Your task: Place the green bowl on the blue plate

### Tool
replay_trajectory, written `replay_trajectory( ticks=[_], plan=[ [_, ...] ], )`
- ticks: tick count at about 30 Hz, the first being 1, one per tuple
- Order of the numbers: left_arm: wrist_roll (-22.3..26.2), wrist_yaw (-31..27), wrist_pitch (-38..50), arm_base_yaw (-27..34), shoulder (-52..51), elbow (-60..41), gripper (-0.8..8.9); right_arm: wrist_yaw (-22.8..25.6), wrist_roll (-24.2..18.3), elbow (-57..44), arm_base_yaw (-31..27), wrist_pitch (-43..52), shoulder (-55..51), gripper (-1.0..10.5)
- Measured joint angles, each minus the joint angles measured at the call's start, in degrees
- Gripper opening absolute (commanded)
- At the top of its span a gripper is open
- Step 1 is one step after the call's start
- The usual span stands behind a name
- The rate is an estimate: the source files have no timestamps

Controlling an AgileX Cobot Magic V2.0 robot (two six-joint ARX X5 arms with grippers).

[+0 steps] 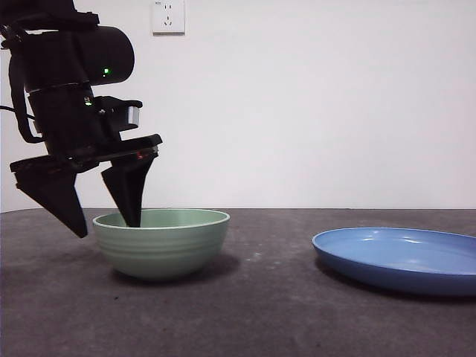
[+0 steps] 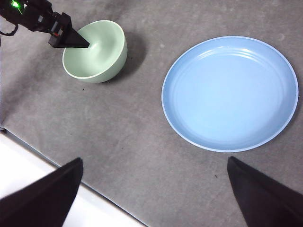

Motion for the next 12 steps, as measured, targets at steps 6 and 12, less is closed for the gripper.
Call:
replay_trajectory(
  ticks=[6, 12],
  plan=[
    [-0.04, 0.00, 0.00, -0.35, 0.00, 0.00, 0.18, 0.00, 0.00, 0.00, 0.00, 0.00, 0.00, 4.9],
    [-0.04, 0.02, 0.02, -0.35, 0.00, 0.00, 0.17, 0.00, 0.02, 0.02, 0.00, 0.00, 0.00, 4.9]
  ],
)
